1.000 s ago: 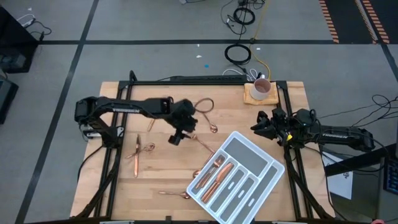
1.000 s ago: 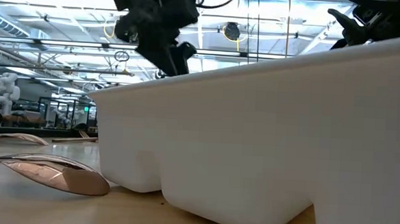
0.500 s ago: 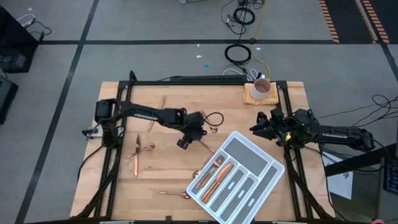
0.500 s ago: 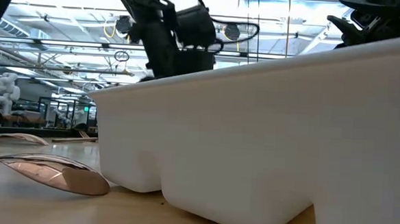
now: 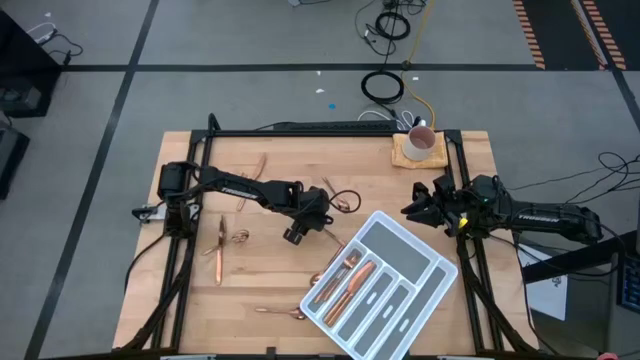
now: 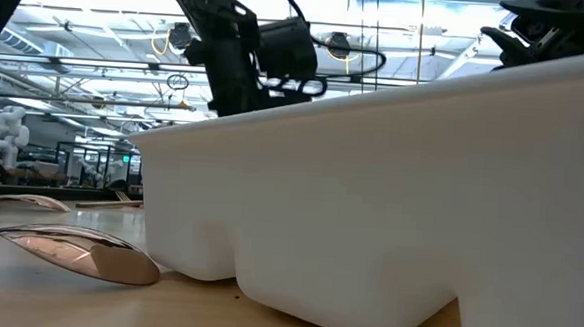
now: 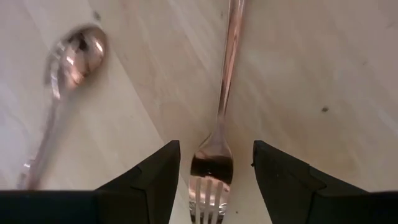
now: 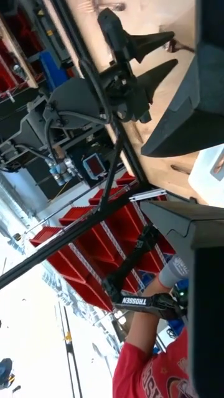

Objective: Sort silverware
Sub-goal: Put the gold fork into the silverware tray

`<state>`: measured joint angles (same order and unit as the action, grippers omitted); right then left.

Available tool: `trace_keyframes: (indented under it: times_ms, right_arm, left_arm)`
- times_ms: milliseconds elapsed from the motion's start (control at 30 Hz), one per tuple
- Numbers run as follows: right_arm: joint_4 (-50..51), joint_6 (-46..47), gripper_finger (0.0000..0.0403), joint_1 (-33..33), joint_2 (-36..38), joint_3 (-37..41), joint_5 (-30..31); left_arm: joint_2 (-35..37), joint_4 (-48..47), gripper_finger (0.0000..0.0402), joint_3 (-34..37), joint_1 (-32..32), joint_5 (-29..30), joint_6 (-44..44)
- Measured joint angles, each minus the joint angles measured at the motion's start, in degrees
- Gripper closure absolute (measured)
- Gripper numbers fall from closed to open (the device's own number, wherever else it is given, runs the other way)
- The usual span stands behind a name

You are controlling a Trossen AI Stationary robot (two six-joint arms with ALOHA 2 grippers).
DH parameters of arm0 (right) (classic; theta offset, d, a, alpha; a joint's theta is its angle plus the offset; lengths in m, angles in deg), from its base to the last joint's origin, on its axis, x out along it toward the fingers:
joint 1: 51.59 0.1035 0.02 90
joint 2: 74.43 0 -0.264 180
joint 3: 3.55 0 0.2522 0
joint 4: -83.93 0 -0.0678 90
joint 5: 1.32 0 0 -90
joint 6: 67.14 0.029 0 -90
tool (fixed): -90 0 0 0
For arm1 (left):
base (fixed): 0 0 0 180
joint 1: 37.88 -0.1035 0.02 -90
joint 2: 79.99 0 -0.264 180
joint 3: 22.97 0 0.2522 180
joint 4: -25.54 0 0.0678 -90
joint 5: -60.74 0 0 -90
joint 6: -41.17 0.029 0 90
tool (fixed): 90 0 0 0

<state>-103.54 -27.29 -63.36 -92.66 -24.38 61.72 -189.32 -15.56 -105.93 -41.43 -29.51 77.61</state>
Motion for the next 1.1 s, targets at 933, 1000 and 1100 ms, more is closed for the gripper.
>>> trace_keyframes:
  times_ms: [933, 1000, 1100]
  right_arm:
    - [1.46, 0.03, 0.0291, 0.0, 0.0, 0.0, 0.08]
    - [1.44, 0.24, 0.0291, 0.0, 0.01, 0.0, 0.12]
    - [1.44, 0.2, 0.0291, 0.0, -0.03, 0.0, 0.24]
  left_arm:
    - [-1.67, -8.31, 0.0395, -0.21, 1.37, 13.68, -10.5]
    - [-0.93, -12.54, 0.0396, -0.94, 1.33, 13.66, -11.26]
    - [1.53, -17.24, 0.0397, -3.41, 0.83, 13.66, -12.15]
